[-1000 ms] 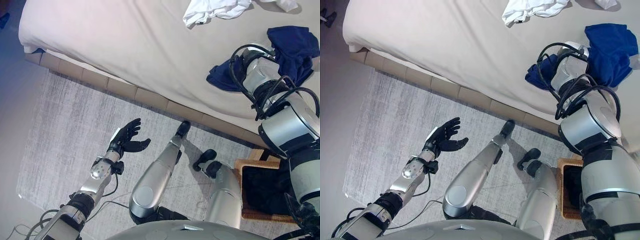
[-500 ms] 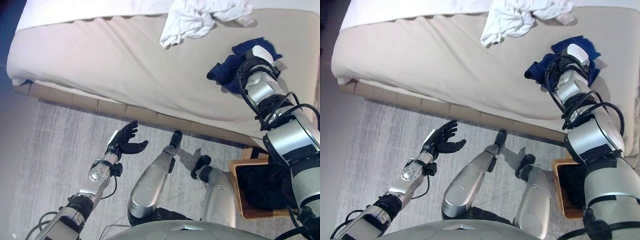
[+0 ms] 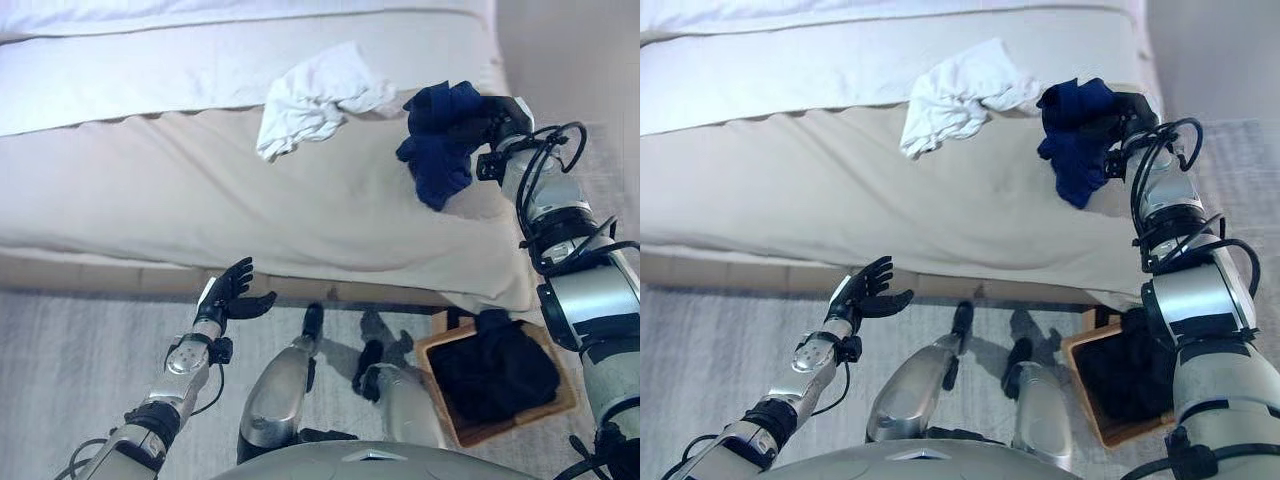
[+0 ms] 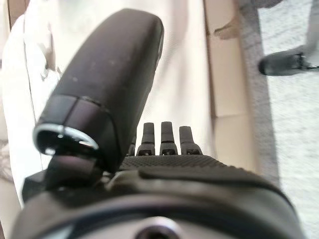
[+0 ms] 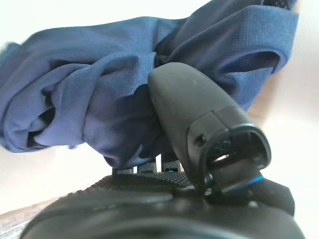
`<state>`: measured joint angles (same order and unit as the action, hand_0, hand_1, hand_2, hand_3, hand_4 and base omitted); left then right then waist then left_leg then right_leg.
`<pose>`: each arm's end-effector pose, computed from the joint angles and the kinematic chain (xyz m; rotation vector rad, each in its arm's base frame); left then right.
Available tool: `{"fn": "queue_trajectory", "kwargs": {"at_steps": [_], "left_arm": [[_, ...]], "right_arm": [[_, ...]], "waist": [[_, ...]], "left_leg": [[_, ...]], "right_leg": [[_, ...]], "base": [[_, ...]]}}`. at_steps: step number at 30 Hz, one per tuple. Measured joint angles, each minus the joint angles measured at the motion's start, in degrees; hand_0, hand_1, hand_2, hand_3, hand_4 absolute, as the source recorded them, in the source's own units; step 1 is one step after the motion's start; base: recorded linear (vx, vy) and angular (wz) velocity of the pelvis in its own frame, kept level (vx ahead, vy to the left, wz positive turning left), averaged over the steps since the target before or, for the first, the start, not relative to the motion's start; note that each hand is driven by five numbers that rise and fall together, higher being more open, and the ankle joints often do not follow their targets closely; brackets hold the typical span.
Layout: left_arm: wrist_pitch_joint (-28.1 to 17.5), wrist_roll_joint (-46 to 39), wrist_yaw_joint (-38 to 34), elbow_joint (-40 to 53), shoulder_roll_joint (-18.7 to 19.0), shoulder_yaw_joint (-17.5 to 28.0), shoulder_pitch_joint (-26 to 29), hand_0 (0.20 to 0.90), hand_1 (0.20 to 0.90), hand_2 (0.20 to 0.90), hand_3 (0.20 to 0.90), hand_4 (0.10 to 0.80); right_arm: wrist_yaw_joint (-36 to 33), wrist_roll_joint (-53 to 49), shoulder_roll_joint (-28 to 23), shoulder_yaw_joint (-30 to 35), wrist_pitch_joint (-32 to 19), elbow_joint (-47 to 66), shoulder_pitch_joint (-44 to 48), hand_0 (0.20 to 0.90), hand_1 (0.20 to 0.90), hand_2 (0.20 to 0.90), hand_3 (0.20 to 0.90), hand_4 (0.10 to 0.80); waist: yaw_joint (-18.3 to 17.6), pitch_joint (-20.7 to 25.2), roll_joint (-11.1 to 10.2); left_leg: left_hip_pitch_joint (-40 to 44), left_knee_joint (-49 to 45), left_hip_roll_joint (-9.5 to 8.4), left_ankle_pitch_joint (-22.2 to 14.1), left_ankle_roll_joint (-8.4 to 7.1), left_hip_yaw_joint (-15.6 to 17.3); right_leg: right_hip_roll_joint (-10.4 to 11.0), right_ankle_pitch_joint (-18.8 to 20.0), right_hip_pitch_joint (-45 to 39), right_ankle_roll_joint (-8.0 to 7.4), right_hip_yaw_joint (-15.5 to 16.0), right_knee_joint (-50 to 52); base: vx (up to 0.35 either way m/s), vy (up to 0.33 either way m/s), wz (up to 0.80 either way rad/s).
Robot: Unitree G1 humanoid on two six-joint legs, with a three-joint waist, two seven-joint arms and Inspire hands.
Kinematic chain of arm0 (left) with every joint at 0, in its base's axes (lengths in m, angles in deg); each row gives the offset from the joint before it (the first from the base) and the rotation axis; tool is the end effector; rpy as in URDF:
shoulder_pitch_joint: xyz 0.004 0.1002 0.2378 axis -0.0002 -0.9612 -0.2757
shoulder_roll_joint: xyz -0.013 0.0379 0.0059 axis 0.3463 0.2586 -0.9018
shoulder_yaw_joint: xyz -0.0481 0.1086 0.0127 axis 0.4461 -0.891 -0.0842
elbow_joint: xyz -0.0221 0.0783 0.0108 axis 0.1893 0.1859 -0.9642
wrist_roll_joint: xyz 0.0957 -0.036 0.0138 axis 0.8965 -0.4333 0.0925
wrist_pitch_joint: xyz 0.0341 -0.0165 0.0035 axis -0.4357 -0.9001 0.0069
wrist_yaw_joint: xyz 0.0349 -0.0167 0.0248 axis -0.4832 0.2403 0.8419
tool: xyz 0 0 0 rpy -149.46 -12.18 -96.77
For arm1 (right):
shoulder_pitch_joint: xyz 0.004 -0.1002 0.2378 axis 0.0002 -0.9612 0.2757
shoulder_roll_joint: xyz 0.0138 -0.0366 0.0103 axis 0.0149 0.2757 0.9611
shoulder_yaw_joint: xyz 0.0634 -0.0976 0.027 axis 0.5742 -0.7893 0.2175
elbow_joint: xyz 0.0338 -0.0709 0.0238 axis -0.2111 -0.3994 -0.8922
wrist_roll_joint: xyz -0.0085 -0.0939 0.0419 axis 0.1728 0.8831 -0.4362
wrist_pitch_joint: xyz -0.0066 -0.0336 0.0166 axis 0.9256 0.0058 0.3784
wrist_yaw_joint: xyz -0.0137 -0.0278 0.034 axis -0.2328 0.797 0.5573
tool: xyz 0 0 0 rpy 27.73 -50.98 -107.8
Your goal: Pick up the clothes from the bed and place them into the basket
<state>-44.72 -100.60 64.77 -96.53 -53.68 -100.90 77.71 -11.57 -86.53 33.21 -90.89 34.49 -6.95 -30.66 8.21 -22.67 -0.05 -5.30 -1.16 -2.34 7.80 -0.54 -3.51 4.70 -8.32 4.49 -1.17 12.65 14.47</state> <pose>0.1903 0.2312 -0.0609 0.1418 0.4175 0.0082 0.3655 -0.2632 0.1954 -0.1930 0.0216 -0.2212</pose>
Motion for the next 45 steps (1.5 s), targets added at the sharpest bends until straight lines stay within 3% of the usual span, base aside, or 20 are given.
{"fn": "queue_trajectory", "kwargs": {"at_steps": [7,14,23,34,45], "left_arm": [[1.04,2.13,0.20,-5.25,-3.23,1.48,-0.33,0.900,0.900,0.900,0.900,0.800],[1.06,3.74,1.03,-10.84,-3.15,1.61,-0.38,0.900,0.900,0.900,0.900,0.800],[2.26,6.63,1.12,-14.93,-3.25,2.71,-0.55,0.900,0.900,0.900,0.900,0.800],[2.69,8.63,2.62,-14.97,-3.34,3.44,-0.06,0.900,0.900,0.900,0.900,0.800],[3.69,9.75,3.60,-14.84,-3.48,3.17,-0.11,0.900,0.900,0.900,0.900,0.800]], "right_arm": [[0.68,-4.14,-4.58,0.63,0.04,4.35,-0.30,0.300,0.300,0.300,0.200,0.100],[2.95,-4.25,-9.44,0.65,0.25,5.81,-2.37,0.300,0.300,0.300,0.200,0.100],[6.47,-4.39,-13.19,6.17,0.20,13.09,-18.49,0.300,0.300,0.300,0.200,0.100],[11.24,-4.24,-12.90,12.37,0.27,15.71,-38.37,0.300,0.300,0.300,0.200,0.100],[13.68,-1.51,-7.63,12.34,0.39,11.32,-44.35,0.300,0.300,0.300,0.200,0.100]], "waist": [[-3.85,6.67,-0.93],[-7.88,10.85,-2.46],[-15.41,13.47,-2.97],[-20.92,14.48,-2.23],[-22.05,16.02,0.49]], "left_leg": [[5.20,4.96,0.50,-0.05,0.05,3.74],[7.10,6.19,0.90,-1.04,0.76,7.77],[8.12,6.25,1.74,-2.58,1.03,12.71],[8.84,6.41,2.46,-3.60,1.13,17.60],[7.53,6.29,2.66,-3.86,0.88,18.92]], "right_leg": [[-1.88,5.17,-6.77,-1.45,-3.67,-11.90],[-2.54,8.01,-8.66,-1.86,-7.54,-16.88],[-3.32,9.13,-7.62,-2.02,-13.00,-17.44],[-4.08,9.90,-6.21,-2.09,-17.86,-17.50],[-4.27,9.93,-4.23,-2.06,-18.86,-17.55]], "base": [[0.058,0.001,-0.30],[0.017,-0.013,-0.28],[0.002,-0.016,-0.33],[-0.006,-0.038,-0.24],[-0.021,-0.059,-0.07]]}}
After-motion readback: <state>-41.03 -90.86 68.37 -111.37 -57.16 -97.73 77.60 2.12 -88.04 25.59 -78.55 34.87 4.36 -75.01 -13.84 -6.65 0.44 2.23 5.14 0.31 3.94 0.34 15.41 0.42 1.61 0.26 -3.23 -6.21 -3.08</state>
